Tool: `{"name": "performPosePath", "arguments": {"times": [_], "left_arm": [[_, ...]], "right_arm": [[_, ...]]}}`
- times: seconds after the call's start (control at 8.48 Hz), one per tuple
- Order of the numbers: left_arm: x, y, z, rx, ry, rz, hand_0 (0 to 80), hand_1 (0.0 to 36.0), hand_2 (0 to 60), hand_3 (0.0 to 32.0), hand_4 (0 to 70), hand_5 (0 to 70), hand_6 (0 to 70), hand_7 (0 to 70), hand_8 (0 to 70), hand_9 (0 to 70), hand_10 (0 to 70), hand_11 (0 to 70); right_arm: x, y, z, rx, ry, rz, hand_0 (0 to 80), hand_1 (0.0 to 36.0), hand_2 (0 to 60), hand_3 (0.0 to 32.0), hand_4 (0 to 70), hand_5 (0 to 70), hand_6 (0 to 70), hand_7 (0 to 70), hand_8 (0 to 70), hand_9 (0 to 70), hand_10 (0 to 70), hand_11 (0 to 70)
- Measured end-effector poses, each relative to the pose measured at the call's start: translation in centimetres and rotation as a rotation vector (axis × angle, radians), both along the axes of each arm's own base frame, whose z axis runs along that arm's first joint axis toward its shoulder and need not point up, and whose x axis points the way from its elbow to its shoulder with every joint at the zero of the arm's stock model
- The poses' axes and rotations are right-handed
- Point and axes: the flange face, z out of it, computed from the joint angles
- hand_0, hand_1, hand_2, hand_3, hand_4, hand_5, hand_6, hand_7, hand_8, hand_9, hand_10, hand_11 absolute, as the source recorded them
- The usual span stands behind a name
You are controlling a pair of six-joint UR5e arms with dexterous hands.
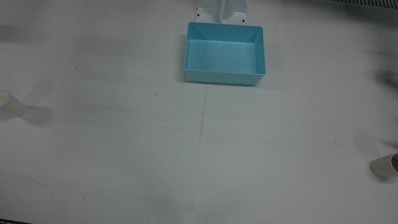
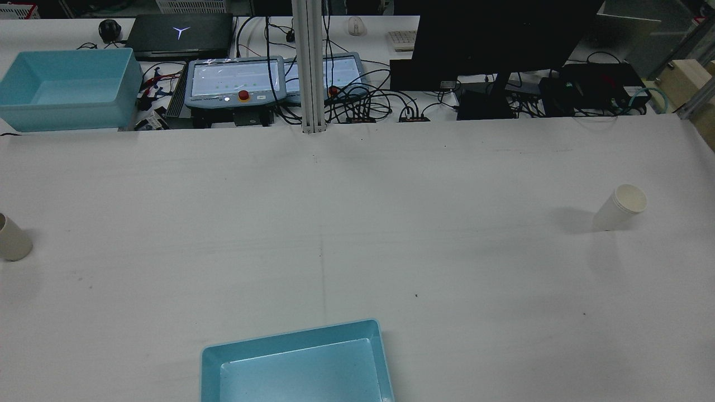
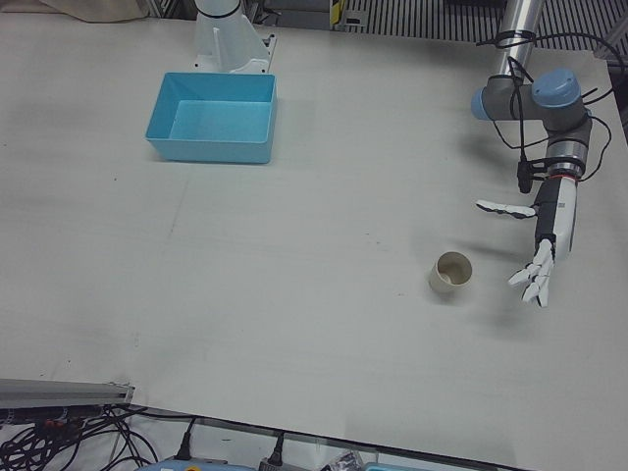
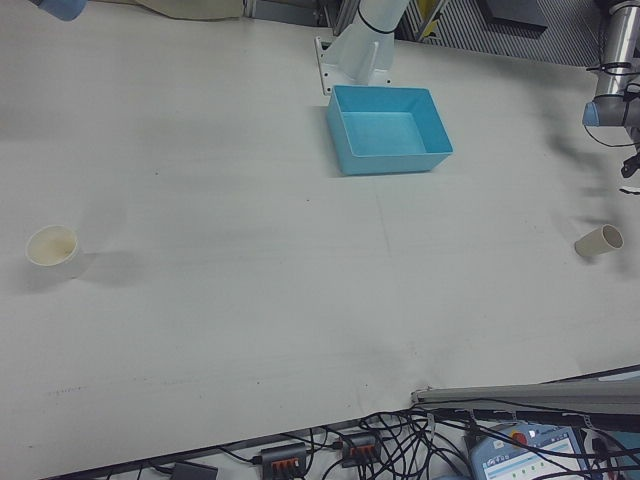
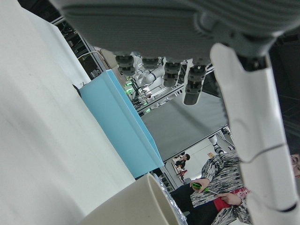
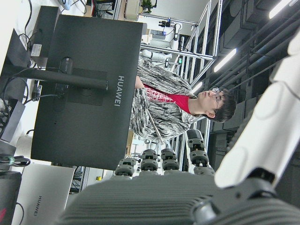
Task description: Pour water
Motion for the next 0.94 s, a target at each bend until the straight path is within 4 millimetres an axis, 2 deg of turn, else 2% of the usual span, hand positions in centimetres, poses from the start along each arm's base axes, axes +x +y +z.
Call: {"name": "performPosePath", "arguments": {"times": [0.24,0.47,0.59,0.71,0.83,0.94], "left_arm": [[1.5,0.6,1.4,-0.019,-0.006,0.003,58.9,12.7,0.0,0.0,17.7,17.5,6.1,13.4,2.1,1.4,3.6,7.0],[2.3,0.0,2.3,-0.039,-0.019,0.001,61.1,15.5,0.0,0.0,15.2,17.4,4.6,12.4,1.3,1.0,2.2,5.3],[3.2,-0.7,2.4,-0.052,-0.028,0.008,60.4,15.4,0.0,0.0,14.3,17.4,4.5,12.6,1.7,1.1,2.2,5.2],[4.0,-1.5,2.2,-0.057,-0.039,0.009,59.0,14.0,0.0,0.0,14.2,17.5,4.7,13.4,2.4,1.6,2.4,5.4],[4.7,-2.0,2.0,-0.057,-0.048,0.008,57.8,12.2,0.0,0.0,11.0,15.3,3.8,12.5,2.1,1.1,2.0,4.7],[5.3,-2.1,1.9,-0.056,-0.052,0.004,58.1,12.5,0.0,0.0,10.7,15.3,3.6,12.3,2.1,1.0,1.9,4.7]], "right_arm": [[-0.7,-1.0,1.5,0.009,0.003,-0.014,48.9,6.9,0.0,0.0,22.7,17.9,8.7,14.3,8.2,9.0,3.9,6.3],[-1.3,-1.4,1.6,0.015,0.004,-0.026,49.0,7.3,0.0,0.0,22.6,17.8,8.7,14.2,8.2,9.0,3.7,6.1],[-1.4,-1.5,1.5,0.018,0.005,-0.03,49.2,7.6,0.0,0.0,23.3,18.1,8.6,14.1,8.2,9.1,3.4,5.7],[-1.4,-1.6,1.4,0.021,0.005,-0.03,49.5,7.9,0.0,0.0,22.8,18.1,8.4,13.8,8.0,8.8,3.1,5.4],[-1.5,-1.6,1.3,0.023,0.005,-0.031,49.6,8.2,0.0,0.0,22.0,17.9,8.1,13.5,7.9,8.6,3.0,5.2],[-1.5,-1.6,1.2,0.025,0.004,-0.032,49.8,8.4,0.0,0.0,22.4,18.1,8.2,13.6,7.9,8.7,3.0,5.2]]}}
